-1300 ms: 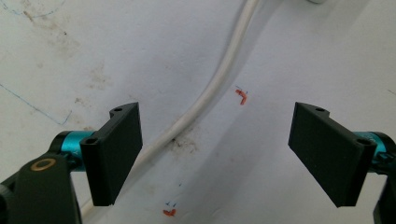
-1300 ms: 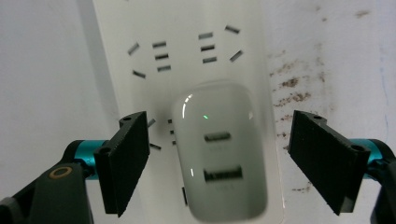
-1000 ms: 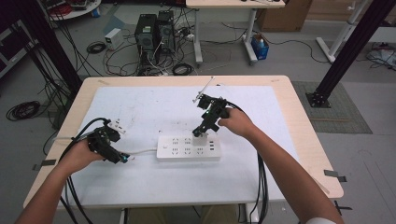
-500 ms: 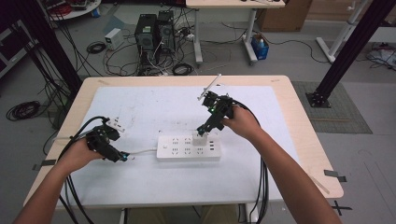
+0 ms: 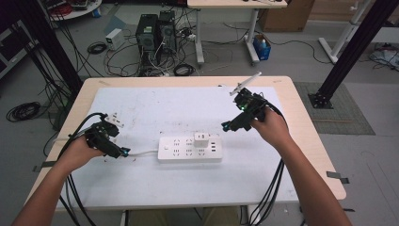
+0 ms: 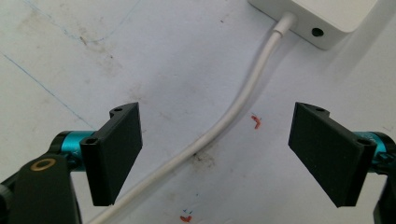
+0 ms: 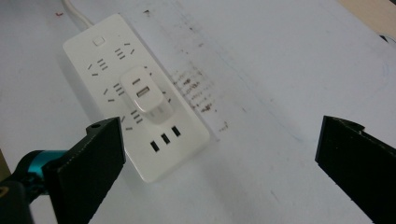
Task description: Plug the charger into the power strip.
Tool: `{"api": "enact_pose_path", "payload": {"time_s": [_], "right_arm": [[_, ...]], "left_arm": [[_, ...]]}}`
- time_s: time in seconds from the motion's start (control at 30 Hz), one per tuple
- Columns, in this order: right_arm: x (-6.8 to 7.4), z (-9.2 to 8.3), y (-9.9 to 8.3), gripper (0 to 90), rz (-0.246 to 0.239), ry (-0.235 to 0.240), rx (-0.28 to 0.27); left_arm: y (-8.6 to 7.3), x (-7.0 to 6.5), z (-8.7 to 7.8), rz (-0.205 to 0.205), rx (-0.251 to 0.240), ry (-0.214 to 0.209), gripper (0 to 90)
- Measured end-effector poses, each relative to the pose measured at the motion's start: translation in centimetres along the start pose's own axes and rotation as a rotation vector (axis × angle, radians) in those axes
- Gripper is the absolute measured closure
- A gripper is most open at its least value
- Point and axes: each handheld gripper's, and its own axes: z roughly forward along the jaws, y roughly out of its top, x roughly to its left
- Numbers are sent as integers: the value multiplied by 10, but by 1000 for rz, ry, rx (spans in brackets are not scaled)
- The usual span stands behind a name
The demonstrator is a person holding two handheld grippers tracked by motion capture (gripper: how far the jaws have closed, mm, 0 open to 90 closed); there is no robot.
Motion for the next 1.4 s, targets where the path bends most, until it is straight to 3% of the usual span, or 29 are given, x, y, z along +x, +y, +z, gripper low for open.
{"api": "enact_pose_path", "payload": {"time_s": [0.4, 0.6, 0.8, 1.0, 1.4], "right_arm": [[-7, -28, -47, 9, 82, -83, -12], [-6, -37, -65, 9, 117, -125, 4], [-3, -41, -77, 9, 117, -158, 20], [-3, -41, -87, 9, 132, -167, 13], [-2, -30, -98, 9, 154, -146, 16]], "left_arm": [[7, 4, -7, -58, -14, 56, 176], [6, 2, -11, -61, -37, 66, 176], [5, 4, -13, -63, -56, 68, 176], [2, 6, -13, -84, -76, 98, 176], [-6, 7, -7, -106, -74, 83, 176]]}}
